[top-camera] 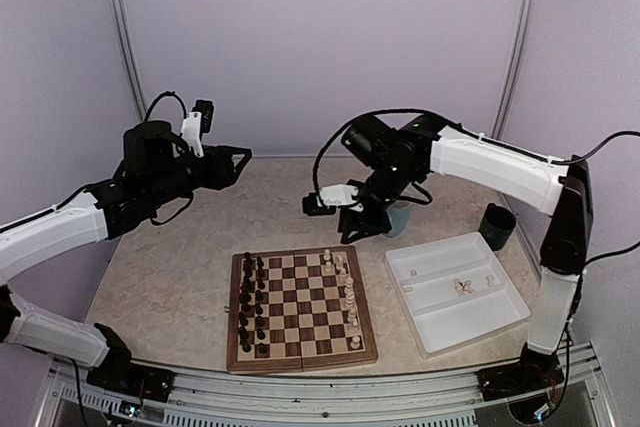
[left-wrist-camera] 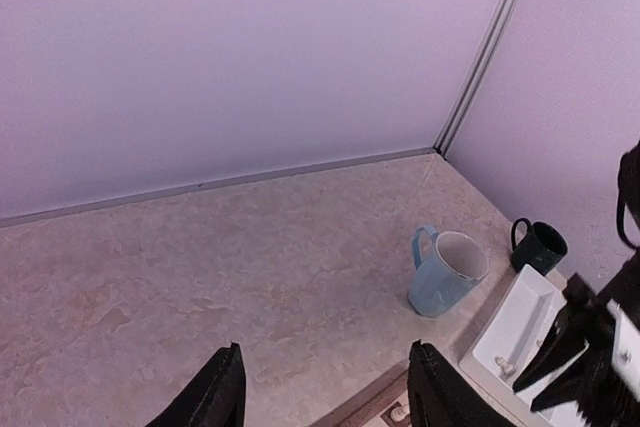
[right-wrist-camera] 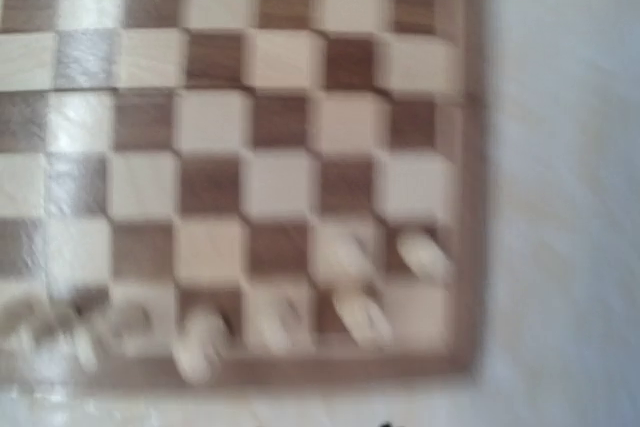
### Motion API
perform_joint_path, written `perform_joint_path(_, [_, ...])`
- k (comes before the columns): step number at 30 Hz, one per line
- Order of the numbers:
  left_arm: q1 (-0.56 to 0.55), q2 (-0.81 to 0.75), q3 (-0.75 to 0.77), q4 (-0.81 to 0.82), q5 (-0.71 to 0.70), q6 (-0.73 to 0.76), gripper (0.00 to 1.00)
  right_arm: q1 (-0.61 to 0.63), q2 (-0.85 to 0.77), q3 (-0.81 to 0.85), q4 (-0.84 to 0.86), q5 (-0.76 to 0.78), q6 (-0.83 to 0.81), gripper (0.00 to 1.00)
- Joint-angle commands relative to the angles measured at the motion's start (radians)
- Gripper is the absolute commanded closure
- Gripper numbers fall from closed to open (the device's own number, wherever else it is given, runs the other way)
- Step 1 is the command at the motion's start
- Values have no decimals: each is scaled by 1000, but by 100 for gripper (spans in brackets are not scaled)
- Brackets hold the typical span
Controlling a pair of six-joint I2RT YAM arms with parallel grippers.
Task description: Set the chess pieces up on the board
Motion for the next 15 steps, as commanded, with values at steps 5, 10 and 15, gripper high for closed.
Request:
perform_joint_path(5, [-178, 119, 122, -46, 35, 92, 46, -333, -381, -463, 158, -127, 25, 78])
perform_joint_path(10, [-249, 230, 204, -76, 107, 32, 48, -442, -538, -761, 308, -121, 13, 84])
perform_joint_path(15, [-322, 325, 300, -142, 109, 32, 49, -597, -533, -844, 292, -172, 25, 85])
